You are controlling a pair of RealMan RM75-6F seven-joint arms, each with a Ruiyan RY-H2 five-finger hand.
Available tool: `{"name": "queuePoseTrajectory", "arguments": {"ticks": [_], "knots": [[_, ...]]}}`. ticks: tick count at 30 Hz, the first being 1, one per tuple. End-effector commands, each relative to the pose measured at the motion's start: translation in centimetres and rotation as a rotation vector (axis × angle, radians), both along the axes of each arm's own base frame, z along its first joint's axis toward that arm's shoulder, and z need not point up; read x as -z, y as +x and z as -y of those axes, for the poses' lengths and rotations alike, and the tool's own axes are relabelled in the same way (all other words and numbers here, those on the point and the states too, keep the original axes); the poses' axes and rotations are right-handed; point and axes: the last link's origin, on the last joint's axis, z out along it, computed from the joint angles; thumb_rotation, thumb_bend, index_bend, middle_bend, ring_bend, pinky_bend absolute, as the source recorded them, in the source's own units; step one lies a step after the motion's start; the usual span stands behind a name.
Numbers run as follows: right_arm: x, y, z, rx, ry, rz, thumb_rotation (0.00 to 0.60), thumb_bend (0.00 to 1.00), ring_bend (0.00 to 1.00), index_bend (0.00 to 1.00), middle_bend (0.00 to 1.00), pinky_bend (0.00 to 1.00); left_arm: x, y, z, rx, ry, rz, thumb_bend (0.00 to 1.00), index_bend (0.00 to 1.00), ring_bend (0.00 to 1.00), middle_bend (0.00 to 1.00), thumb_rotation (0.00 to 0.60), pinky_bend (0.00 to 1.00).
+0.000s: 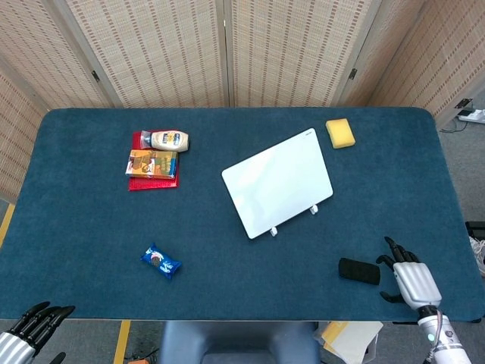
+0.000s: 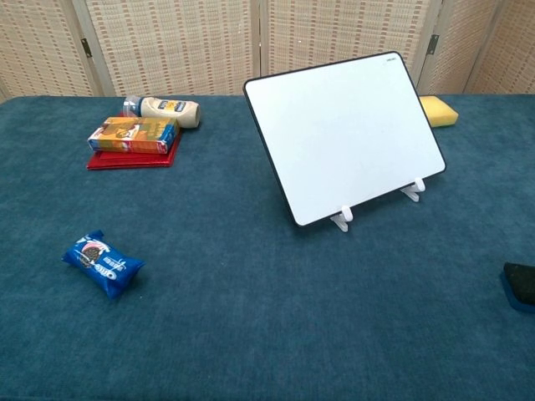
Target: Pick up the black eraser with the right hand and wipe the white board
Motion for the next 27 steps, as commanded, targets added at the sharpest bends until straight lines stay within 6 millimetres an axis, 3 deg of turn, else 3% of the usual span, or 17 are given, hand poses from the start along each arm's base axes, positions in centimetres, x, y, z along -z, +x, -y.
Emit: {"name": "queuePoseTrajectory", "arguments": {"ticks": [1,15,21,27], "knots": [[1.3,0.3,0.3,0.007,0.024,-0.003,0.6,0.18,0.09,0.3,0.01,0.18,-0.2,-0.1,0.0,0.001,-0.003,0.005,0.35,0.05,0.23,0.23,0.6,0.19],[3.5,1.7,3.3,0.022,0.041,-0.01,0.6,0.18,0.1,0.31,0.01,0.18,-0.5,-0.2,-0.1,0.003,-0.006,0.02,0.35,0.05,0.23,0.23,0.6,0.19],[4.6,2.2,4.3,0.026,0.059,-0.019,0.6,0.18,0.12,0.46,0.05,0.21,-0.6,-0.2,-0.2,0.012,-0.004,0.029,0.35,0.03,0.23,0.23,0.6,0.19],[4.2,2.6,4.7,0.009,0.011,-0.001,0.6,0.18,0.17,0.58,0.12,0.26,-0.5,-0.2,-0.2,0.019,-0.002,0.033,0.35,0.01,0.23,0.23,0.6,0.19]]}}
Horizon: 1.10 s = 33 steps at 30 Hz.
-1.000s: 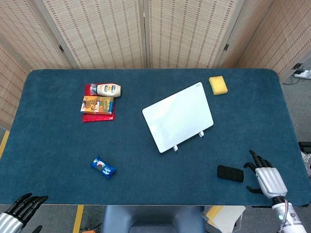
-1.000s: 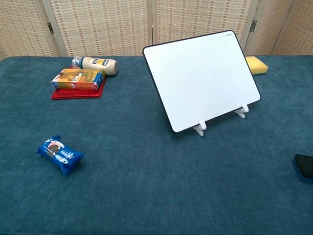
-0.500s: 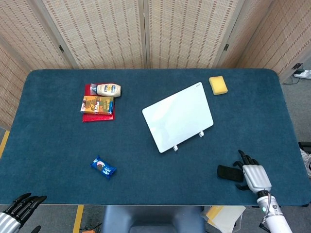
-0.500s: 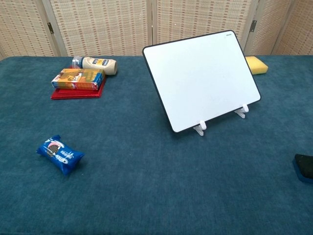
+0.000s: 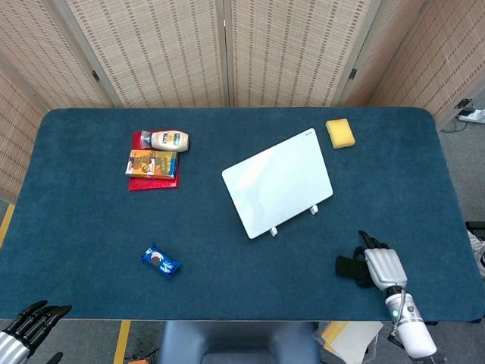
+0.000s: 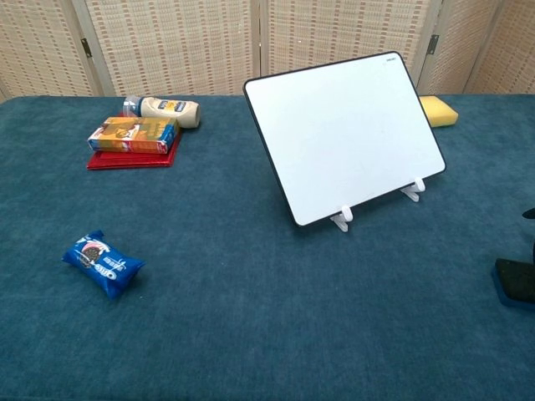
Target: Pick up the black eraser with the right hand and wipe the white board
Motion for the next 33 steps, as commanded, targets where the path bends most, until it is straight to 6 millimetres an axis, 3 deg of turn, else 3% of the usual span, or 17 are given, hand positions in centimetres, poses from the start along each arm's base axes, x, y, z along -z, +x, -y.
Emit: {"name": "queuePoseTrajectory", "arguments": {"ticks": [1,7,13,17,21,33], "knots": [[-0.5,0.2,0.2,-0.005,-0.025,0.011,0.6,0.18,0.17,0.59,0.12,0.26,0.1,0.0,0.0,-0.001,-0.004,-0.003,0.35,0.01,0.23,0.23,0.6,0.19],[-1.7,2.2,2.3,-0.056,-0.108,0.059,0.6,0.18,0.17,0.6,0.14,0.26,0.6,0.1,-0.1,0.001,-0.014,-0.015,0.35,0.01,0.23,0.23,0.6,0.19],[-1.8,8.0,6.9,-0.197,-0.291,0.07,0.6,0.18,0.17,0.61,0.15,0.26,1.0,0.1,-0.3,-0.007,-0.022,-0.026,0.35,0.01,0.23,0.23,0.6,0.18],[-0.3,11.9,9.4,-0.268,-0.404,0.055,0.6,0.18,0.17,0.61,0.15,0.26,0.9,0.0,-0.5,-0.017,-0.022,-0.023,0.35,0.01,0.23,0.23,0.6,0.19],[1.5,14.2,11.0,-0.305,-0.435,0.033,0.6,0.18,0.16,0.61,0.15,0.26,0.8,-0.1,-0.7,-0.024,-0.026,-0.018,0.35,0.01,0.23,0.23,0.6,0.18],[5.5,17.1,16.0,-0.297,-0.468,0.017,0.6,0.18,0.14,0.61,0.15,0.24,0.8,-0.7,-1.8,-0.063,-0.064,-0.01,0.35,0.02,0.23,0.23,0.6,0.19]]}}
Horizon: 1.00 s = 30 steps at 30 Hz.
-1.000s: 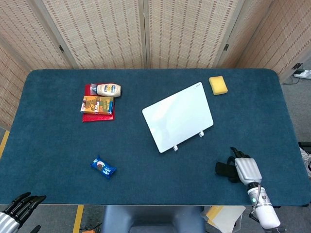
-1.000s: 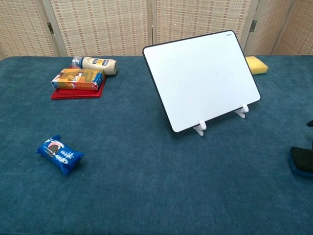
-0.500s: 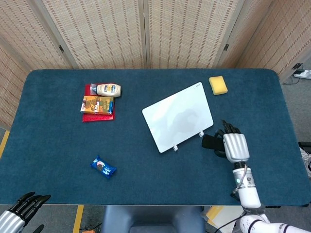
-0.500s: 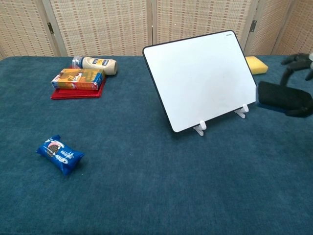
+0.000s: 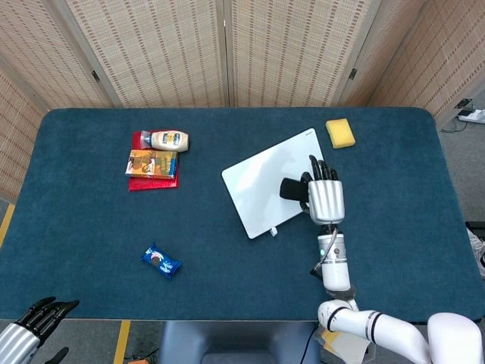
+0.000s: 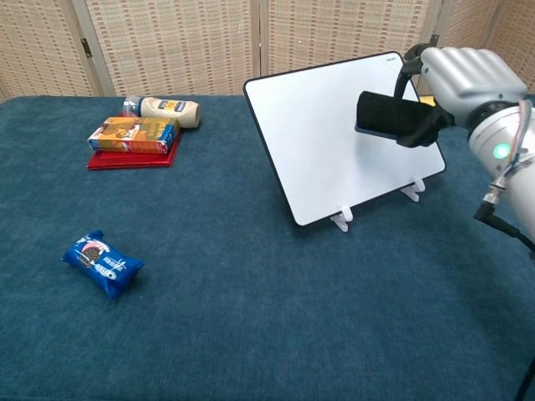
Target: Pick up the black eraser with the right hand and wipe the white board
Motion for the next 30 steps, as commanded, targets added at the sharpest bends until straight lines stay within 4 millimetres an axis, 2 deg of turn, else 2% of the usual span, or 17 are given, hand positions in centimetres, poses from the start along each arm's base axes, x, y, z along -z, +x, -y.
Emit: {"name": "queuePoseTrajectory", "arguments": {"ticks": [1,10,12,14,17,20,25,29,30], "knots": [[1.5,1.4,1.8,0.003,0.005,0.022,0.6,0.18,0.14,0.61,0.15,0.24,-0.2,-0.2,-0.4,-0.017,0.0,0.005,0.35,0.02,0.23,0.23,0.6,0.19],[4.2,2.0,3.5,-0.026,0.007,0.003,0.6,0.18,0.11,0.54,0.09,0.22,-0.7,-0.7,-0.9,-0.055,0.002,0.015,0.35,0.04,0.24,0.23,0.6,0.19],[4.6,2.1,3.6,-0.035,0.0,0.014,0.6,0.18,0.09,0.46,0.06,0.2,-0.7,-0.8,-0.9,-0.057,0.005,0.016,0.35,0.05,0.24,0.23,0.6,0.19],[4.7,2.2,3.6,-0.043,-0.011,0.016,0.6,0.18,0.05,0.34,0.01,0.16,-0.8,-0.8,-0.9,-0.062,0.01,0.016,0.35,0.06,0.24,0.23,0.6,0.19],[4.4,2.2,3.5,-0.064,-0.023,0.018,0.6,0.18,0.0,0.19,0.0,0.11,-0.9,-0.9,-0.9,-0.068,0.013,0.016,0.35,0.06,0.24,0.23,0.6,0.19],[3.5,1.8,3.0,-0.08,-0.039,0.018,0.6,0.18,0.0,0.1,0.0,0.09,-1.0,-0.9,-0.9,-0.067,0.018,0.016,0.35,0.06,0.24,0.23,0.6,0.19],[0.5,0.5,1.1,-0.094,-0.056,0.031,0.6,0.18,0.0,0.06,0.0,0.08,-0.7,-0.7,-0.7,-0.057,0.018,0.006,0.35,0.06,0.24,0.23,0.6,0.19],[-2.6,-0.7,-1.5,-0.113,-0.052,0.04,0.6,0.18,0.0,0.05,0.0,0.08,-0.4,-0.4,-0.4,-0.042,0.013,-0.006,0.35,0.06,0.24,0.23,0.6,0.19],[-3.7,-1.2,-2.7,-0.123,-0.056,0.054,0.6,0.18,0.0,0.04,0.0,0.08,-0.1,-0.4,-0.3,-0.038,0.009,-0.011,0.35,0.06,0.24,0.23,0.6,0.19]]}}
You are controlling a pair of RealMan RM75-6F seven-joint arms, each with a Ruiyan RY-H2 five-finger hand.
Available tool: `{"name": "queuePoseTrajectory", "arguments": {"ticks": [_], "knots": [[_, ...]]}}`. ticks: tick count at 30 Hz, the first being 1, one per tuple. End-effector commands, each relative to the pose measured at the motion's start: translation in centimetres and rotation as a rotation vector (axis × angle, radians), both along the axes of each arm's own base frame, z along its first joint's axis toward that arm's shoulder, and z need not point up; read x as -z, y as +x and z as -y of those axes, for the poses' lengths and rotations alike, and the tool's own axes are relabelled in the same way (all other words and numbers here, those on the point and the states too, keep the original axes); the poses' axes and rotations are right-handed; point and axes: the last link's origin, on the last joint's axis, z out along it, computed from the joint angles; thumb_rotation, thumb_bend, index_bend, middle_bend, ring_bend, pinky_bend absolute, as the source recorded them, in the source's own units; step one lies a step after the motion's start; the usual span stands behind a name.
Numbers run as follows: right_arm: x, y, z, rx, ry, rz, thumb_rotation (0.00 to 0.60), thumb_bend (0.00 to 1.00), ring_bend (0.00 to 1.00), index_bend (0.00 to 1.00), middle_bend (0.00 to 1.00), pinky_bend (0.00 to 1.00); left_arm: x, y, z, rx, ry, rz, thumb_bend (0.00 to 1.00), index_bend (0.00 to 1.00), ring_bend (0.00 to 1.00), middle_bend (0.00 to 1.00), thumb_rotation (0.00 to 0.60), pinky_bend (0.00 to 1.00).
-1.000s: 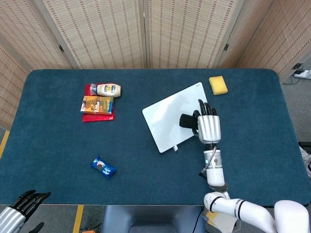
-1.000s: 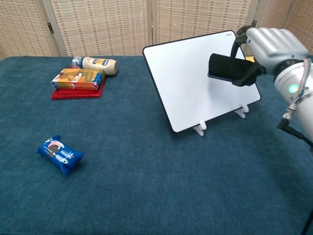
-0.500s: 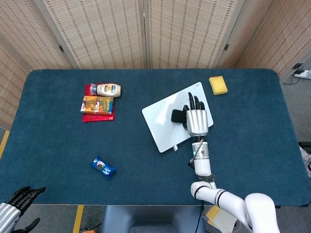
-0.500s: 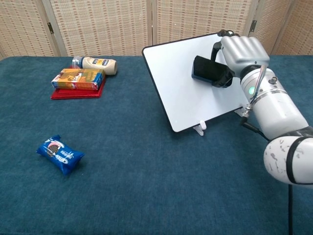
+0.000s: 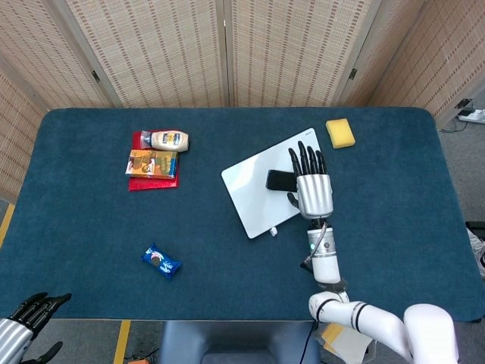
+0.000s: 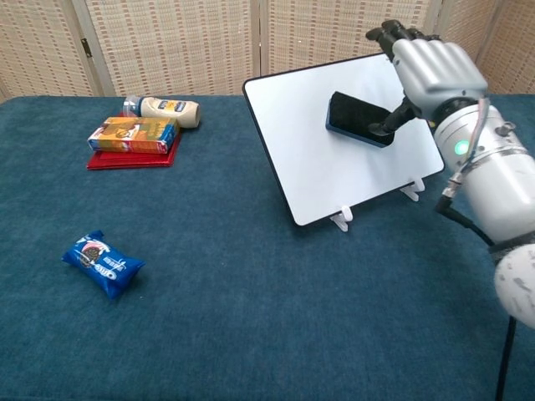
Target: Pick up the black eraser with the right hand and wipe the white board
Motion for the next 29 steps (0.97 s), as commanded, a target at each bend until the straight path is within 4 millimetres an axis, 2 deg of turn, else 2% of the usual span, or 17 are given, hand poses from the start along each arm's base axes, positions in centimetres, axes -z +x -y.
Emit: {"name": "queuePoseTrajectory", "arguments": {"ticks": [1,5,7,11,14,18,21,29], "knots": [[-5.1,-2.7,-4.5,-0.023,-0.019,0.001,0.6,0.18,0.0,0.04,0.0,0.08,0.4,0.2,0.2,0.008,-0.008,-0.008,0.35,0.06,0.24,0.23,0.6,0.19],[-8.6,-4.6,-9.8,-0.027,0.024,0.018,0.6,0.18,0.0,0.03,0.0,0.08,0.6,0.4,0.4,0.018,-0.006,-0.019,0.35,0.06,0.24,0.23,0.6,0.19],[-10.4,-6.1,-13.2,-0.006,0.064,0.011,0.6,0.18,0.0,0.02,0.0,0.08,0.5,0.6,0.4,0.029,0.003,-0.017,0.35,0.06,0.24,0.23,0.6,0.19],[-13.6,-9.7,-20.0,0.08,0.129,-0.054,0.6,0.18,0.0,0.0,0.0,0.07,0.3,0.8,0.8,0.041,0.022,-0.016,0.35,0.06,0.24,0.23,0.6,0.19],[-15.3,-12.2,-23.7,0.121,0.144,-0.073,0.6,0.18,0.0,0.0,0.0,0.07,0.3,1.1,1.2,0.061,0.028,-0.021,0.35,0.06,0.24,0.23,0.6,0.19],[-16.6,-14.7,-27.6,0.163,0.175,-0.074,0.6,0.18,0.0,0.0,0.0,0.07,0.4,1.5,1.8,0.089,0.044,-0.029,0.35,0.06,0.24,0.23,0.6,0.19],[-17.3,-16.1,-29.8,0.18,0.201,-0.079,0.6,0.18,0.0,0.0,0.0,0.07,0.5,1.6,2.2,0.101,0.052,-0.037,0.35,0.06,0.24,0.23,0.6,0.19],[-19.0,-16.2,-32.2,0.135,0.229,-0.051,0.6,0.18,0.0,0.0,0.0,0.07,1.1,1.8,2.7,0.106,0.062,-0.071,0.35,0.06,0.24,0.23,0.6,0.19]]}}
